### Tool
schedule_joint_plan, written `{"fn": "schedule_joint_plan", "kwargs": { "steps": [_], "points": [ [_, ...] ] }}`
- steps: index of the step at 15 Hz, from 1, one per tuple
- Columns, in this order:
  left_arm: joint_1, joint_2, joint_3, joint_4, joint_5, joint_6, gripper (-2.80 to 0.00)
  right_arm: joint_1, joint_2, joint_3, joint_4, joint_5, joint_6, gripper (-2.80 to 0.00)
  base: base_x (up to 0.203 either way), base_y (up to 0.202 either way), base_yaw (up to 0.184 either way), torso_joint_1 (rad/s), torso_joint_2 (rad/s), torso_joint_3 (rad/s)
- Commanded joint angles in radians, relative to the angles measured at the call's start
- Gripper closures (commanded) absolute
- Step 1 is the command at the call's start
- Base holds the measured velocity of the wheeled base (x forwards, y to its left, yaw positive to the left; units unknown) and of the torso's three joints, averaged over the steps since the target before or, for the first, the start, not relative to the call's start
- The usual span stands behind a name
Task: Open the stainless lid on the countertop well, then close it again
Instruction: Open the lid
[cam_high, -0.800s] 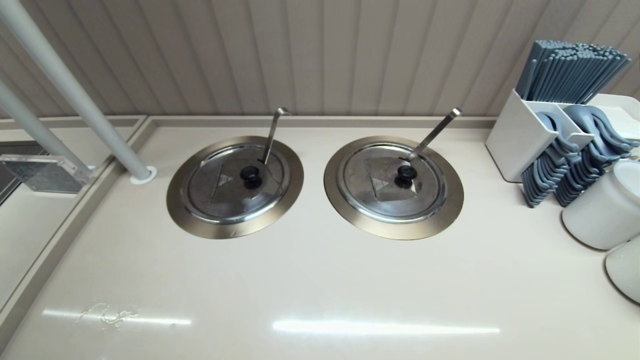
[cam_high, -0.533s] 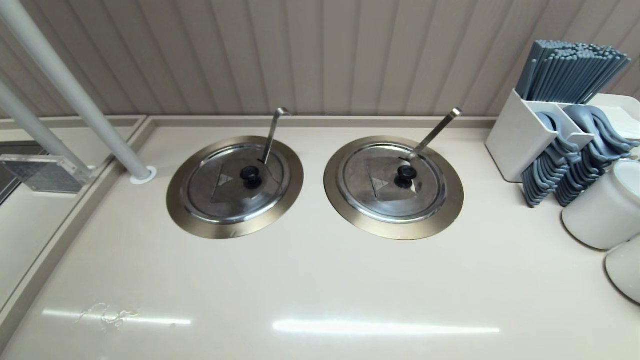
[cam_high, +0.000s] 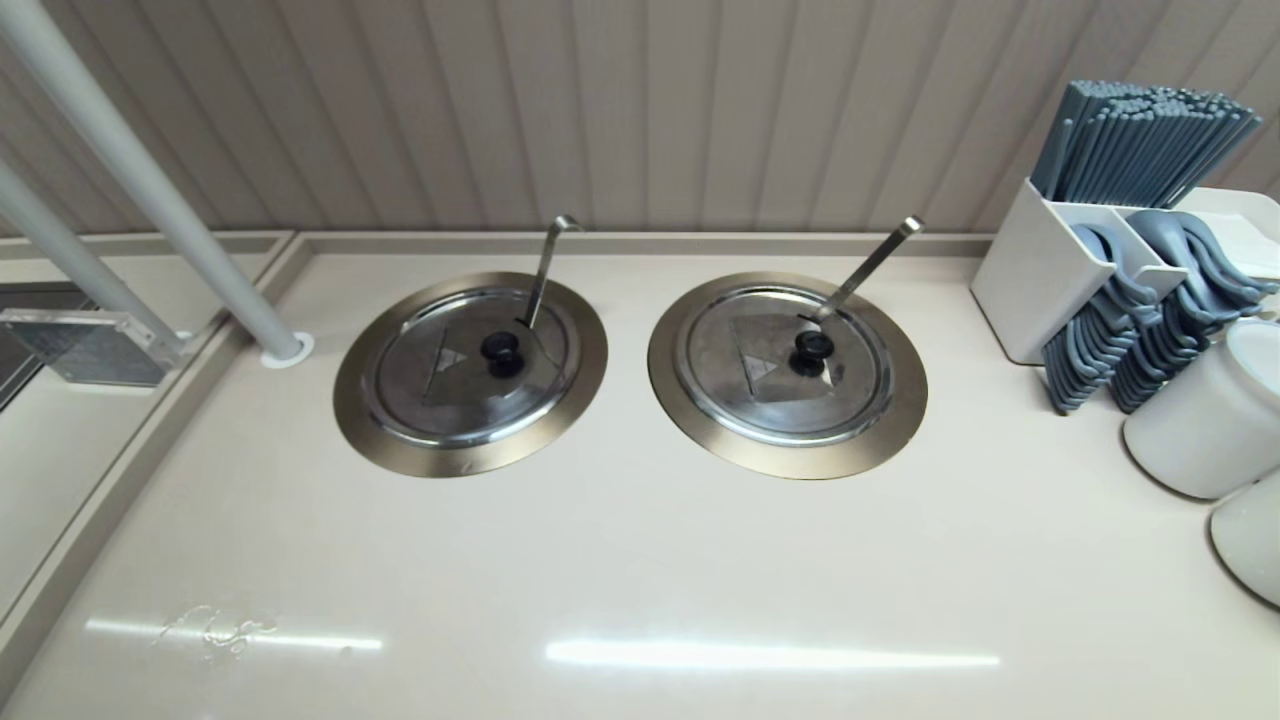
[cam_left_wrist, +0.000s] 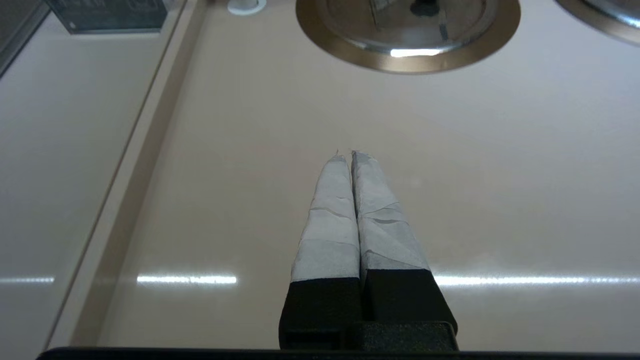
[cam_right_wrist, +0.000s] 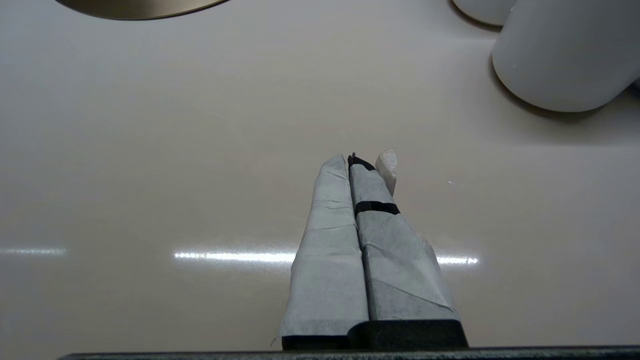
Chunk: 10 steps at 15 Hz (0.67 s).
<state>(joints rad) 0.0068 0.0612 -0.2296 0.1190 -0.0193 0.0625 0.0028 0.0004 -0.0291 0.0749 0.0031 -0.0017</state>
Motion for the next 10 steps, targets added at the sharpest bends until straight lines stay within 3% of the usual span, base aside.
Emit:
{"fn": "schedule_joint_plan", "kwargs": {
  "steps": [1,7,10],
  "points": [
    [0.004,0.159,-0.095,-0.025,-0.002,-0.018,0.00,0.000,0.000,0.000,0.000,-0.002,0.003,0.00,0.000,0.000,0.000,0.000,0.00,0.000],
    [-0.009,0.947,-0.388,-0.359,0.001,-0.130,0.00,0.000,0.001,0.000,0.000,-0.009,0.009,0.00,0.000,0.000,0.000,0.000,0.00,0.000],
    [-0.075,1.325,-0.609,-0.445,0.064,-0.204,0.00,0.000,0.001,0.000,0.000,-0.009,0.009,0.00,0.000,0.000,0.000,0.000,0.00,0.000]
  ]
}}
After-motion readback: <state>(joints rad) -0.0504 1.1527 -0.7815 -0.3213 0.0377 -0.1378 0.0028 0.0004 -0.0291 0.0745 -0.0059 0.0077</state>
